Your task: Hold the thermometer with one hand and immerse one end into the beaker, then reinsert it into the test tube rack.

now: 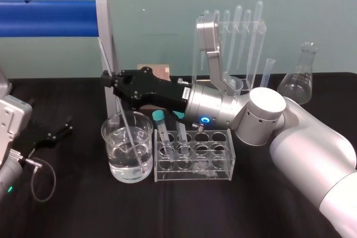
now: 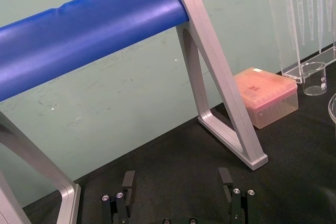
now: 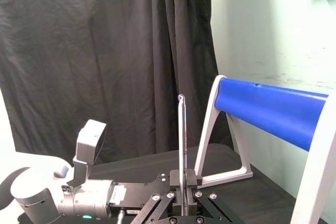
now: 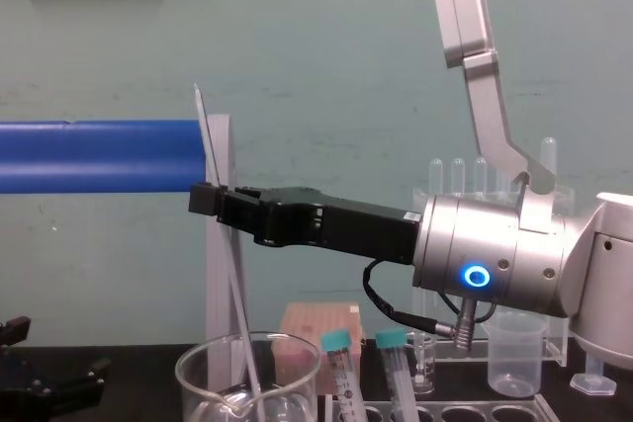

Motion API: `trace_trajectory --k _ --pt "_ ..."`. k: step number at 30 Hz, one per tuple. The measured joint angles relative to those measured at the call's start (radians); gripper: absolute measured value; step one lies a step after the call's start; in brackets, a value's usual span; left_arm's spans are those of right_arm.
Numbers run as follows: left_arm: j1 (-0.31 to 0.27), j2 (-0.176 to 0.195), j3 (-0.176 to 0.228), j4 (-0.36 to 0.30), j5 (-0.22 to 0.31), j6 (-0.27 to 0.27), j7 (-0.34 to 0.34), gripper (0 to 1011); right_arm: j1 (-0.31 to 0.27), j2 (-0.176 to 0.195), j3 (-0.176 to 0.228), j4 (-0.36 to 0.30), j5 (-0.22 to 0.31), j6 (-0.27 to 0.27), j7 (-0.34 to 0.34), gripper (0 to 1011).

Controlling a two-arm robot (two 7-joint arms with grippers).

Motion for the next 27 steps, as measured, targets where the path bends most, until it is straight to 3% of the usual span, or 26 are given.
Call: trace_trajectory --k 27 --pt "0.000 0.000 0.000 0.000 0.000 0.000 0.000 1008 -0.008 0.005 -0.003 -0.012 -0.003 0.005 -0.004 56"
